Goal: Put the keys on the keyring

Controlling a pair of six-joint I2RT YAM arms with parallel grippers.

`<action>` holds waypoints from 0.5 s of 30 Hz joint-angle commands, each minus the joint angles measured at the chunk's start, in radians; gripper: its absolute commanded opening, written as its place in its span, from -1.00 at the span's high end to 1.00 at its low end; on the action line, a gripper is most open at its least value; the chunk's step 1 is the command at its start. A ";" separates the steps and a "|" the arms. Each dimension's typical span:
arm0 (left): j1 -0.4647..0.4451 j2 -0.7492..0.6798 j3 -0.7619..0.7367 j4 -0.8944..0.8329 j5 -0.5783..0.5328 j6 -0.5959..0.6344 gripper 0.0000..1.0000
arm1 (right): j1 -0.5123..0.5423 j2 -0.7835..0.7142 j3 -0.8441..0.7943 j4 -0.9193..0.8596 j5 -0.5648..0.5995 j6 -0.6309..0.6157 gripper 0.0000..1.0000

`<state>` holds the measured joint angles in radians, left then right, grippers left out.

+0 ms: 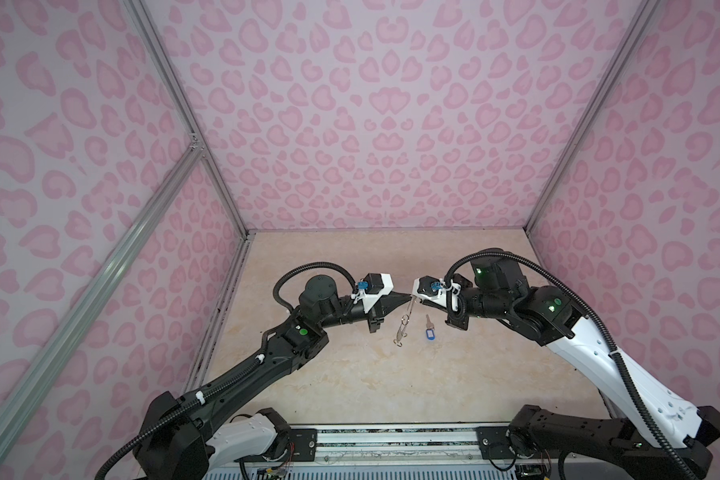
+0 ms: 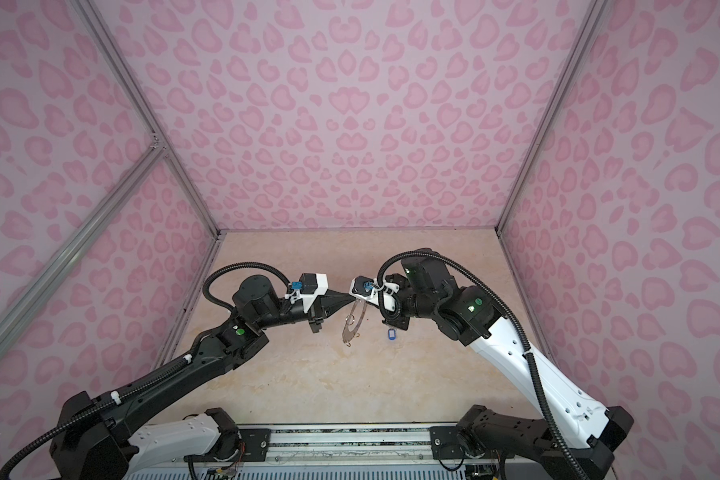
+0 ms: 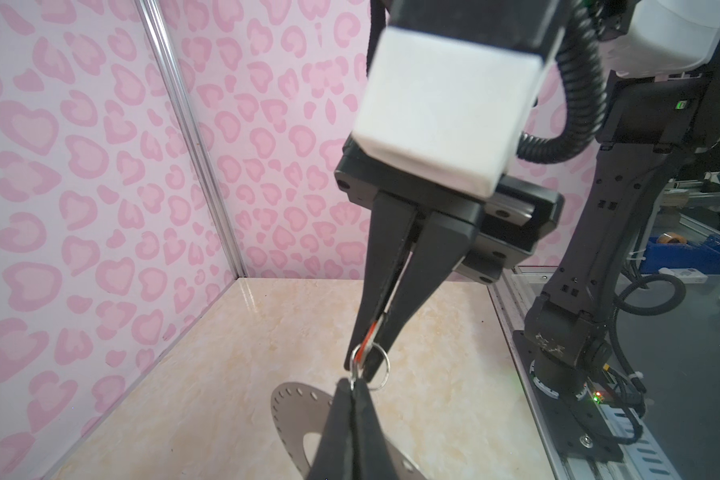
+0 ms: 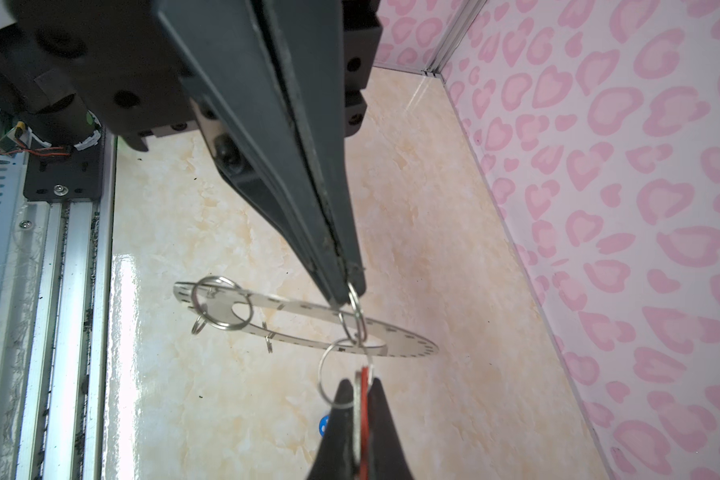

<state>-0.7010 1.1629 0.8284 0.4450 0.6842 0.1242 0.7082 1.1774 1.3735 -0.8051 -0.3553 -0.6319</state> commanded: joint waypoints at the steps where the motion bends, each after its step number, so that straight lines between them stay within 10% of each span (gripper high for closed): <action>1: 0.004 -0.006 -0.008 0.085 0.023 -0.012 0.94 | 0.002 0.020 0.012 -0.035 0.002 0.002 1.00; 15: 0.005 -0.005 -0.012 0.093 0.046 -0.009 0.94 | -0.009 0.036 0.027 0.010 -0.044 0.036 1.00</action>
<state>-0.6975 1.1610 0.8196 0.4805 0.7105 0.1169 0.7036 1.2179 1.3972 -0.8265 -0.3733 -0.6155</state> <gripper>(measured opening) 0.050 0.057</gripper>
